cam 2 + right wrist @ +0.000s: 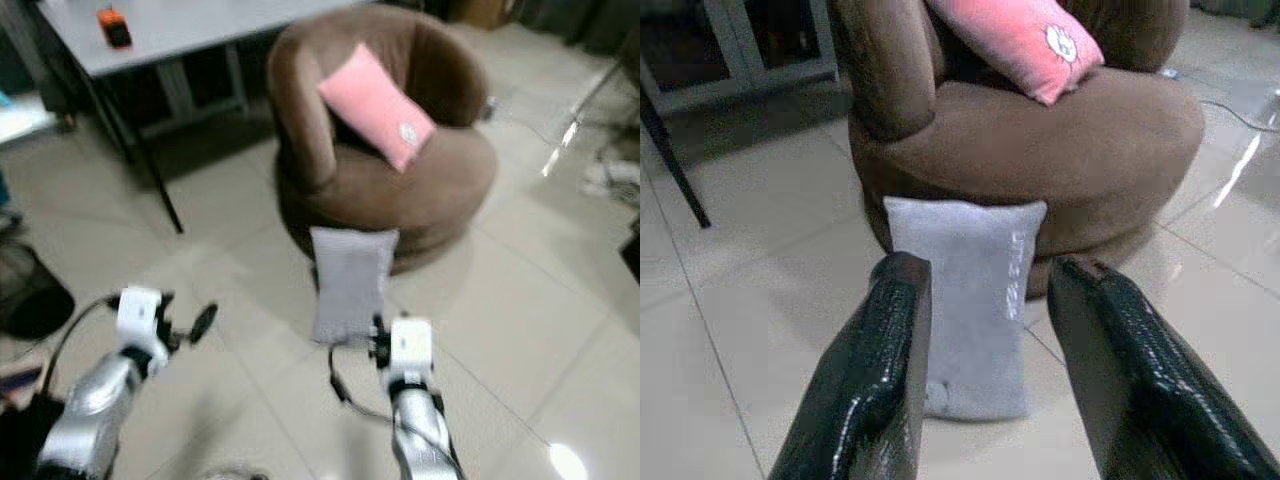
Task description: Move the pillow to the sofa from floor
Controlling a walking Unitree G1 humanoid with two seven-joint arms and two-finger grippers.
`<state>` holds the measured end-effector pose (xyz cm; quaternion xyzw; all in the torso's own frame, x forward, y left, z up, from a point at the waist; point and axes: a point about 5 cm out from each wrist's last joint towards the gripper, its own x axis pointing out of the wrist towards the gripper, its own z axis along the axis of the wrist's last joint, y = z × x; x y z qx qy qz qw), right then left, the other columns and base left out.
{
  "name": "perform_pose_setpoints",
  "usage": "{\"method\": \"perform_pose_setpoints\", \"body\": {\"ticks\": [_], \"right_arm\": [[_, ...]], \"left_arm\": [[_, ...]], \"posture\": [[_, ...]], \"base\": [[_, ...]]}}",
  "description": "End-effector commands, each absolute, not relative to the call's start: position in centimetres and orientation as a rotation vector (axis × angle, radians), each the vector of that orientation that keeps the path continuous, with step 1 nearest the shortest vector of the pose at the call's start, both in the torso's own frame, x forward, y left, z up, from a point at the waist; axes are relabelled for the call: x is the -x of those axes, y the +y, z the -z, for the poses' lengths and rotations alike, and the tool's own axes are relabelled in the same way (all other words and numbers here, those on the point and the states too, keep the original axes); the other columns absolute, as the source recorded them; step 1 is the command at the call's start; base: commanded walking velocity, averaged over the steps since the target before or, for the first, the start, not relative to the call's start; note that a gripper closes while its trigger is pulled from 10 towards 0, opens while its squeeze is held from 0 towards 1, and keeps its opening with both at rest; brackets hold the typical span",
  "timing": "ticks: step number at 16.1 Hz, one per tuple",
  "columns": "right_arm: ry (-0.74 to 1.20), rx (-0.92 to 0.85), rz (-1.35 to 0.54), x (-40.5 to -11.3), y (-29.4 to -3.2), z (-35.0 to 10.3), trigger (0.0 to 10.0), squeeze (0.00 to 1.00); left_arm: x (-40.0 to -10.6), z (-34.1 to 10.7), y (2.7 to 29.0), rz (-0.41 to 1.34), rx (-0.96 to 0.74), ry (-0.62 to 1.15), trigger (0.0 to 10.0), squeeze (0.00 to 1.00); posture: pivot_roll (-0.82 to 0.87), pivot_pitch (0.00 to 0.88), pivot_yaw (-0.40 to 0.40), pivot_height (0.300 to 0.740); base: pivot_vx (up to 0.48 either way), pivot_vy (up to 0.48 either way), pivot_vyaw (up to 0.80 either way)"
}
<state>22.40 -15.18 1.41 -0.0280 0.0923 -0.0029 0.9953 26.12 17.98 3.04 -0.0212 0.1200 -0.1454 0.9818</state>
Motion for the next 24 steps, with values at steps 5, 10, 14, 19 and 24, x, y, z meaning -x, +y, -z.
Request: {"method": "perform_pose_setpoints", "body": {"ticks": [5, 10, 14, 19, 24], "right_arm": [[0.128, 0.017, 0.015, -24.2, -15.0, -2.7, 10.0, 0.00], [0.122, 0.071, 0.000, -24.3, -14.9, -2.7, 10.0, 0.00], [0.114, 0.085, 0.005, -24.0, -14.8, -2.6, 10.0, 0.00], [0.147, 0.064, 0.030, -23.6, -14.9, -2.1, 10.0, 0.00], [0.164, 0.059, 0.044, -23.1, -15.2, -1.8, 10.0, 0.00]], "left_arm": [[-26.5, -2.7, 16.4, 0.285, 0.137, 0.228, 10.0, 0.00], [-27.0, -2.9, 15.5, 0.385, 0.046, 0.213, 10.0, 0.00], [-27.4, -2.9, 15.5, 0.459, -0.007, 0.221, 10.0, 0.00], [-27.6, -2.5, 15.6, 0.484, -0.041, 0.229, 10.0, 0.00], [-27.5, -1.9, 15.5, 0.516, -0.052, 0.256, 10.0, 0.00]], "posture": [[0.05, 0.008, 0.015, 0.740], [0.04, 0.006, 0.031, 0.740], [0.03, 0.009, 0.045, 0.740], [0.01, 0.019, 0.061, 0.740], [0.00, 0.045, 0.065, 0.740]], "base": [[0.435, 0.000, 0.00], [0.434, 0.000, 0.00], [0.473, 0.000, 0.00], [0.096, 0.000, -0.41], [0.000, 0.000, -0.51]]}}
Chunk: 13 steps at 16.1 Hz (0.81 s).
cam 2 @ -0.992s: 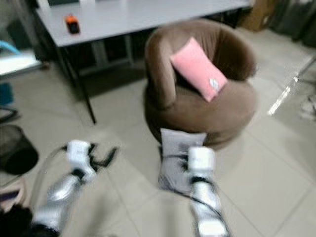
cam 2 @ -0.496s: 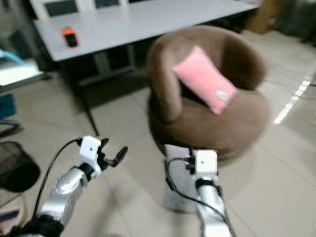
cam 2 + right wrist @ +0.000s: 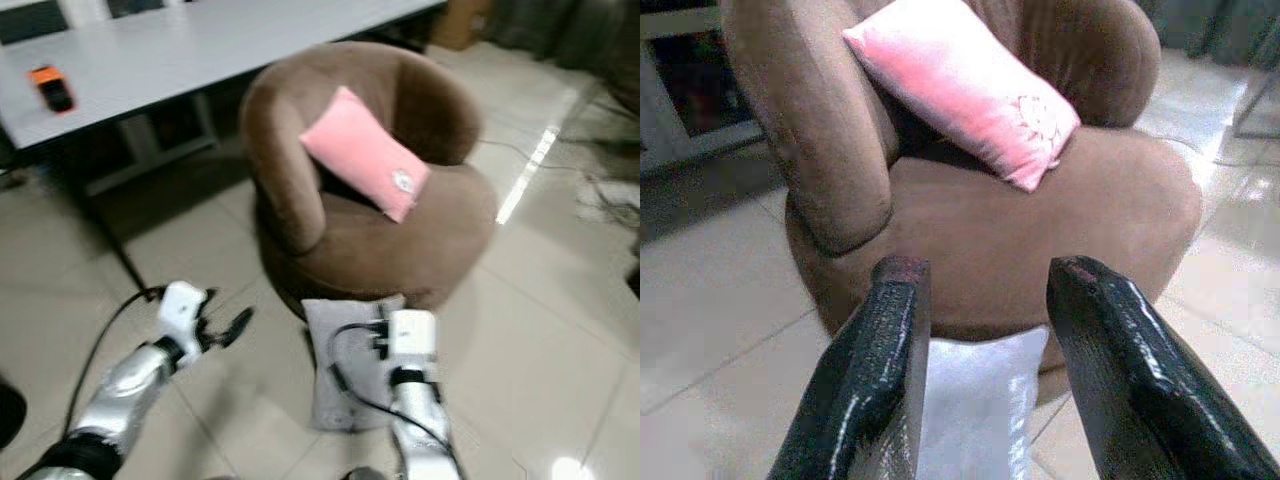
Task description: Move the pillow to the sofa from floor
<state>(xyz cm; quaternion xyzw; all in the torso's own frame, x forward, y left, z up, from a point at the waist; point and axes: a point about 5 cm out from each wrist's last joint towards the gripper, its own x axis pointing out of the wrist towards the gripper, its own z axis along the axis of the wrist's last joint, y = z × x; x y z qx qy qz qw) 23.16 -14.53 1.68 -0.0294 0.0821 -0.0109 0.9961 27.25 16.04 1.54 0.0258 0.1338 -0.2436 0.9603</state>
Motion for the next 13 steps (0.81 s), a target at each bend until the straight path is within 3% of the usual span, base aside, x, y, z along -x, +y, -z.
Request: {"method": "perform_pose_setpoints", "body": {"ticks": [1, 13], "right_arm": [[0.165, 0.059, 0.043, -23.0, -15.2, -1.8, 10.0, 0.00], [0.184, 0.059, 0.048, -22.6, -15.6, -1.5, 10.0, 0.00]], "left_arm": [[-27.6, -1.9, 15.5, 0.516, -0.053, 0.255, 10.0, 0.00], [-27.7, -3.9, 14.7, 0.557, -0.061, 0.195, 10.0, 0.00]], "posture": [[0.00, 0.045, 0.065, 0.740], [0.00, 0.056, 0.059, 0.740]], "base": [[0.000, 0.000, -0.51], [0.000, 0.000, -0.52]]}}
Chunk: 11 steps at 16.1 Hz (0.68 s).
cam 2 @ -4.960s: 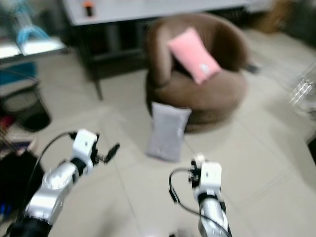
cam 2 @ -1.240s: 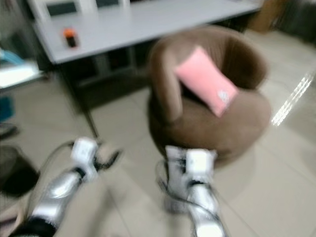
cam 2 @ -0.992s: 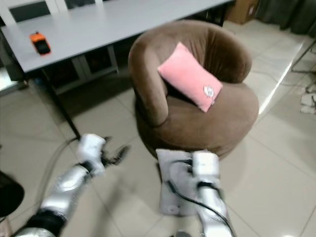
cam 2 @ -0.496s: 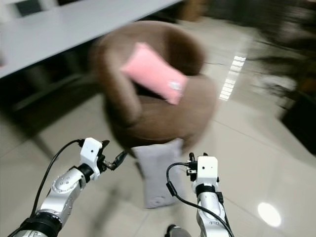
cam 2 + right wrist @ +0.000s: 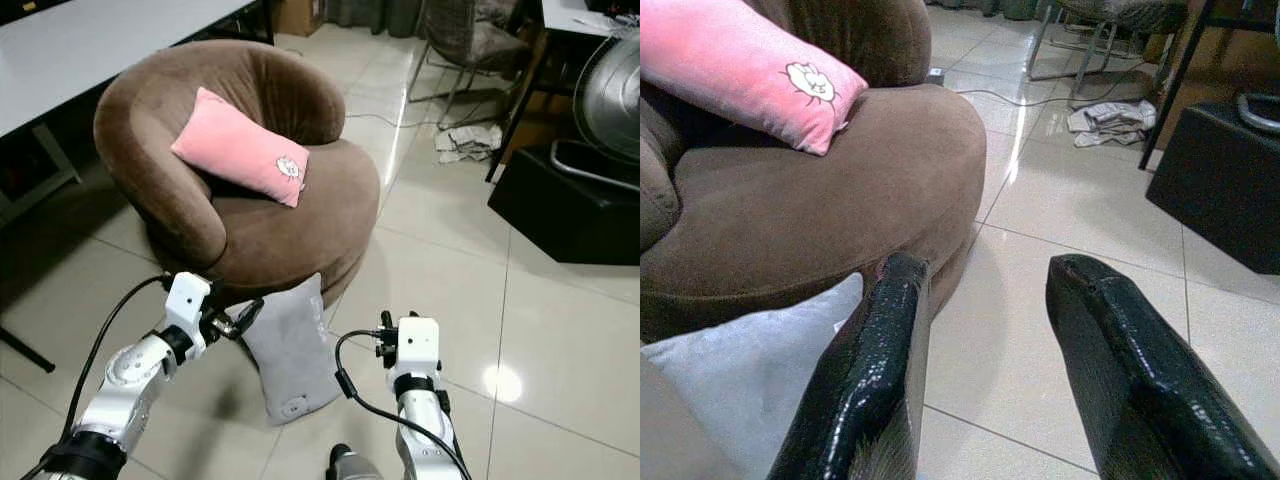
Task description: Move the pillow to the sofa from floor
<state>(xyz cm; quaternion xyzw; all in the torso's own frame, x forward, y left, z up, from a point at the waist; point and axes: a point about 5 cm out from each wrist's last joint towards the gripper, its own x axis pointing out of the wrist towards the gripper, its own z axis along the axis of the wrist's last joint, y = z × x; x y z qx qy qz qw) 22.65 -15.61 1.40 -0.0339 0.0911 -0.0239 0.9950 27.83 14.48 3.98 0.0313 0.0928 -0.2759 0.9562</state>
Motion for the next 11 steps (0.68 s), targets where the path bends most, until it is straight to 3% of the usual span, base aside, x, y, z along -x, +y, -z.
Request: {"method": "perform_pose_setpoints", "body": {"ticks": [1, 5, 11], "right_arm": [[0.186, 0.053, 0.053, -22.54, -15.68, -1.48, 10.0, 0.00], [0.195, 0.055, 0.063, -22.22, -15.91, -1.24, 10.0, 0.00], [0.179, 0.084, 0.048, -22.35, -15.63, -1.42, 10.0, 0.00]], "left_arm": [[-27.59, -4.07, 14.65, 0.561, -0.063, 0.190, 10.0, 0.00], [-27.43, -4.27, 14.47, 0.589, -0.100, 0.181, 10.0, 0.00], [-27.68, -4.58, 14.02, 0.665, -0.130, 0.188, 10.0, 0.00]], "posture": [[0.00, 0.055, 0.057, 0.740], [-0.01, 0.051, 0.060, 0.740], [-0.01, 0.040, 0.066, 0.736]], "base": [[0.000, 0.000, -0.52], [0.000, 0.000, -0.52], [0.000, 0.480, 0.00]]}}
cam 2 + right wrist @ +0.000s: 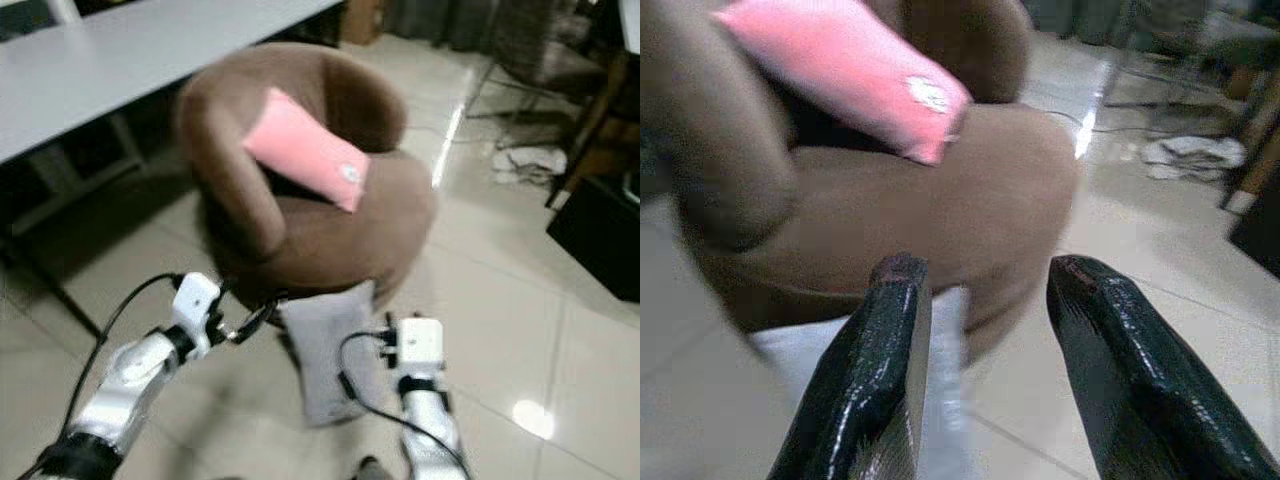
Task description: Move the pillow to the sofa from floor
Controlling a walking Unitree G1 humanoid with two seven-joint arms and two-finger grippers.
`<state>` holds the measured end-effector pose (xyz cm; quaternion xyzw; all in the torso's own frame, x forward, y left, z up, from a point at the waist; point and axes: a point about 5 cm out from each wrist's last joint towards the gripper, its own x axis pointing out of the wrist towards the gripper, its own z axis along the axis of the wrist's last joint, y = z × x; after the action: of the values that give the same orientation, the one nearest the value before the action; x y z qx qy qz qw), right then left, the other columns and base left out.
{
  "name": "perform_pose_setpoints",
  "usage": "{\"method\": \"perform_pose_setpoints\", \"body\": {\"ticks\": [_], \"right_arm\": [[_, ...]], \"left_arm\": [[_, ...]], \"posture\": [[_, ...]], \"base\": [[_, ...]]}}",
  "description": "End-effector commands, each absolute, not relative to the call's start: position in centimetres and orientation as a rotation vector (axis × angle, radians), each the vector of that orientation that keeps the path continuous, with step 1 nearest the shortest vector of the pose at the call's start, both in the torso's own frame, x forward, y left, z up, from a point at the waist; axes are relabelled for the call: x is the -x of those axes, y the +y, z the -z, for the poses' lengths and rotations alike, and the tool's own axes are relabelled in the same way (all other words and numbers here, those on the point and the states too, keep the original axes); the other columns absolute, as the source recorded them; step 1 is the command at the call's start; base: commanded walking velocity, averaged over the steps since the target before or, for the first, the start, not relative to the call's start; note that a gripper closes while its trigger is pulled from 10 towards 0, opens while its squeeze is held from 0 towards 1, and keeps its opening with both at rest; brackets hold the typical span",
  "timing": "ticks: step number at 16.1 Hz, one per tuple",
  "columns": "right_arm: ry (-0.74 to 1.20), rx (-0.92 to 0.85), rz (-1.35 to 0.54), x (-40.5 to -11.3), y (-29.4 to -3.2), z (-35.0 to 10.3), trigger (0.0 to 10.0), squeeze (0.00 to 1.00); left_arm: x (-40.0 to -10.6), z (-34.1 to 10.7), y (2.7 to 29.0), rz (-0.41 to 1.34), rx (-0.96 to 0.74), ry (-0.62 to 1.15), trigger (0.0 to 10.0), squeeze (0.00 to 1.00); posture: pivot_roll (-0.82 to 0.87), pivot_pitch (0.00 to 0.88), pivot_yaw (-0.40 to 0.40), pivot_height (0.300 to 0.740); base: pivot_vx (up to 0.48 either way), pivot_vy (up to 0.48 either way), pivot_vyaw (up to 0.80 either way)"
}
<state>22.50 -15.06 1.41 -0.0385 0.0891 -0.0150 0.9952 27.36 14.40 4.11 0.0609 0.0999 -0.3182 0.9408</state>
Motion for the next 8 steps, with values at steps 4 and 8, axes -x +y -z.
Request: {"method": "perform_pose_setpoints", "body": {"ticks": [4, 8], "right_arm": [[0.188, 0.102, 0.029, -22.33, -15.23, -1.30, 10.0, 0.00], [0.191, 0.080, 0.041, -22.33, -15.21, -1.26, 10.0, 0.00]], "left_arm": [[-27.77, -4.38, 13.95, 0.684, -0.149, 0.201, 10.0, 0.00], [-27.61, -4.19, 14.04, 0.671, -0.176, 0.198, 10.0, 0.00]], "posture": [[-0.01, 0.039, 0.069, 0.736], [-0.01, 0.043, 0.070, 0.736]], "base": [[0.000, 0.480, 0.00], [0.000, 0.000, -0.50]]}}
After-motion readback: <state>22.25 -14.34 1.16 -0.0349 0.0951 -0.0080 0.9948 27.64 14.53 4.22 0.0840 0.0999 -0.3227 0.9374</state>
